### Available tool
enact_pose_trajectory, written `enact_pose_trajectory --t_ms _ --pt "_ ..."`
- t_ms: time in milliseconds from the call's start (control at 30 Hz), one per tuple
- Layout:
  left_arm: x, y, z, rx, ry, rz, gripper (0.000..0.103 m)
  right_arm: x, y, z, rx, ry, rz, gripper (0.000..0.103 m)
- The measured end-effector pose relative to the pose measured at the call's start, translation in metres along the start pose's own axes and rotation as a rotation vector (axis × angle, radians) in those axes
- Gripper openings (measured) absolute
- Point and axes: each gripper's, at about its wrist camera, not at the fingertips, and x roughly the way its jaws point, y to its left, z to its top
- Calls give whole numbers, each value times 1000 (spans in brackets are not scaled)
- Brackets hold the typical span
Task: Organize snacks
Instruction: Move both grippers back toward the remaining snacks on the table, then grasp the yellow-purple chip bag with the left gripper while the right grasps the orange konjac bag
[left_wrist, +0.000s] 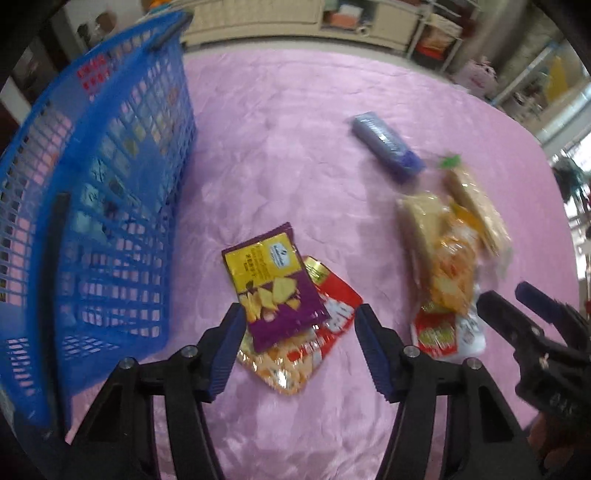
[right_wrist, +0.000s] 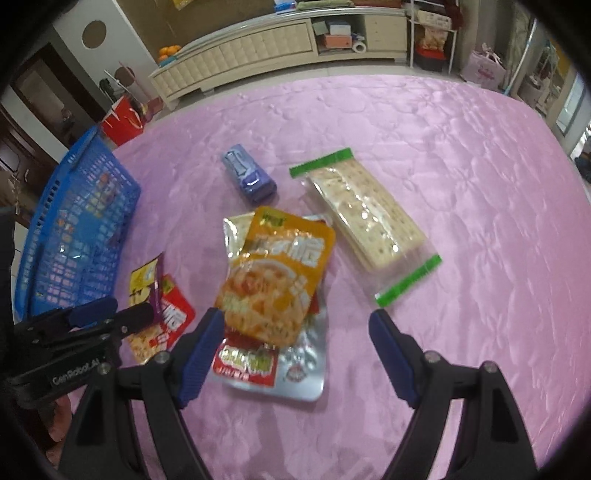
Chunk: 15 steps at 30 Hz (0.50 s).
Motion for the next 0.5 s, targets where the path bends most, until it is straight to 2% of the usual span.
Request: enact_pose_trajectory --t_ms 200,500 --pt "23 12 8 -53 13 32 59 19 3 10 -5 23 16 84" --pt "37 21 20 -44 17 1 59 24 -5 7 27 33 23 84"
